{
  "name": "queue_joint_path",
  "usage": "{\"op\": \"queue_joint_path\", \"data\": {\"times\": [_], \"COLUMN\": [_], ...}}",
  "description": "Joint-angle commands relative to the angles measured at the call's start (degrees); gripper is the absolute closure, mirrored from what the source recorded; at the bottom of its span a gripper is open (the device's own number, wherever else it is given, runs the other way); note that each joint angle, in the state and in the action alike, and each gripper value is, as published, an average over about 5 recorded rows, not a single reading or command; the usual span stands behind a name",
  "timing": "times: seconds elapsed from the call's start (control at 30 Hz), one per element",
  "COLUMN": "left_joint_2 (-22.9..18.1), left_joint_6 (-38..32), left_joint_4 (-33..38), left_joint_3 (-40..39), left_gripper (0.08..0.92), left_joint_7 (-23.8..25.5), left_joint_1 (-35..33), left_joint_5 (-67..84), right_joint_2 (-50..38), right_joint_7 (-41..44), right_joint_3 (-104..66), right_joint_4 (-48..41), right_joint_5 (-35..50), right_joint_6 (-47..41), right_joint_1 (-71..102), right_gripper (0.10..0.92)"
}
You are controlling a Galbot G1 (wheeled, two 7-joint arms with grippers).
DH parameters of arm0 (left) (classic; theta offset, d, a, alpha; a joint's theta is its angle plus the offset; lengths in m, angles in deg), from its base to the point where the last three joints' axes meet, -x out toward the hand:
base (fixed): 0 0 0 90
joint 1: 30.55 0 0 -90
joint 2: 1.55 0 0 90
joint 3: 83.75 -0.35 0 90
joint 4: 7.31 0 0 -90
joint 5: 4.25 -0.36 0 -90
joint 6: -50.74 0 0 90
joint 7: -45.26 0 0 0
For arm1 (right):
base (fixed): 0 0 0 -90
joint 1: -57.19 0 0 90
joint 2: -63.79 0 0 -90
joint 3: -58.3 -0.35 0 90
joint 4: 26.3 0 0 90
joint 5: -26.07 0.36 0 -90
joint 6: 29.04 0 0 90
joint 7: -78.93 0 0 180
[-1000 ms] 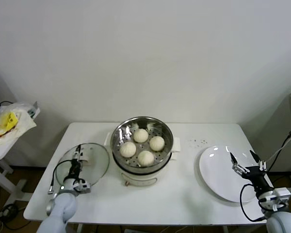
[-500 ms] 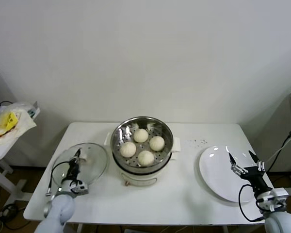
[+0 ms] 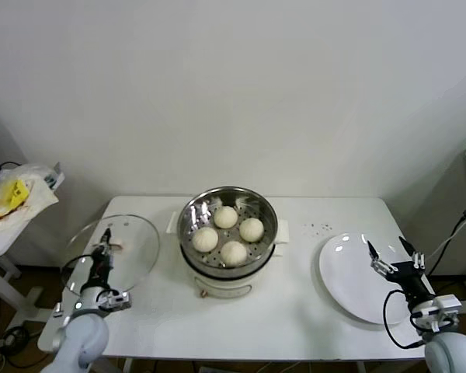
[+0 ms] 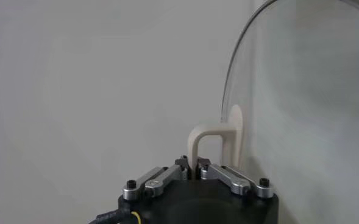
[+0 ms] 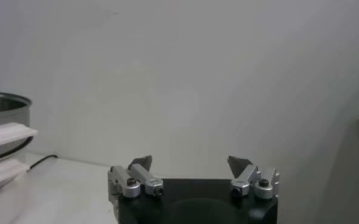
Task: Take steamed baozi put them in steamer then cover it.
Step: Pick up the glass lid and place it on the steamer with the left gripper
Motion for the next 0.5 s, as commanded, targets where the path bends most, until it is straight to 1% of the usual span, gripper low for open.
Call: {"op": "queue_joint_path", "data": {"times": [0.03,0.17,0.3,0.43,0.5], "left_joint_2": [7.4,11.5,16.0,20.3,20.2], "left_joint_6": [17.4,21.2,24.0,27.7,29.1], "left_joint_4": [24.3,29.2,31.3,33.0,32.9], "left_joint_3": [1.7,0.3,-4.5,-13.5,-18.6], "left_gripper": [0.850,0.850,0.850,0.850,0.850], "left_joint_7": [3.4,7.0,9.3,12.5,14.1], "left_joint_1": [-9.7,-9.0,-5.2,2.5,7.7], "left_joint_5": [1.5,2.6,3.7,5.4,5.3], "right_joint_2": [-0.6,-0.9,-1.0,-1.0,-0.9], "right_joint_7": [0.0,0.0,0.0,-0.1,-0.1], "right_joint_3": [0.6,1.7,3.3,4.7,5.3], "right_joint_4": [-0.7,-1.4,-2.0,-2.6,-3.0], "right_joint_5": [-0.1,-0.5,-1.2,-2.1,-2.6], "right_joint_6": [-0.2,-0.5,-0.9,-1.1,-1.1], "right_joint_1": [-1.9,-3.2,-4.6,-6.1,-6.8], "right_gripper": [0.203,0.203,0.203,0.203,0.203]}}
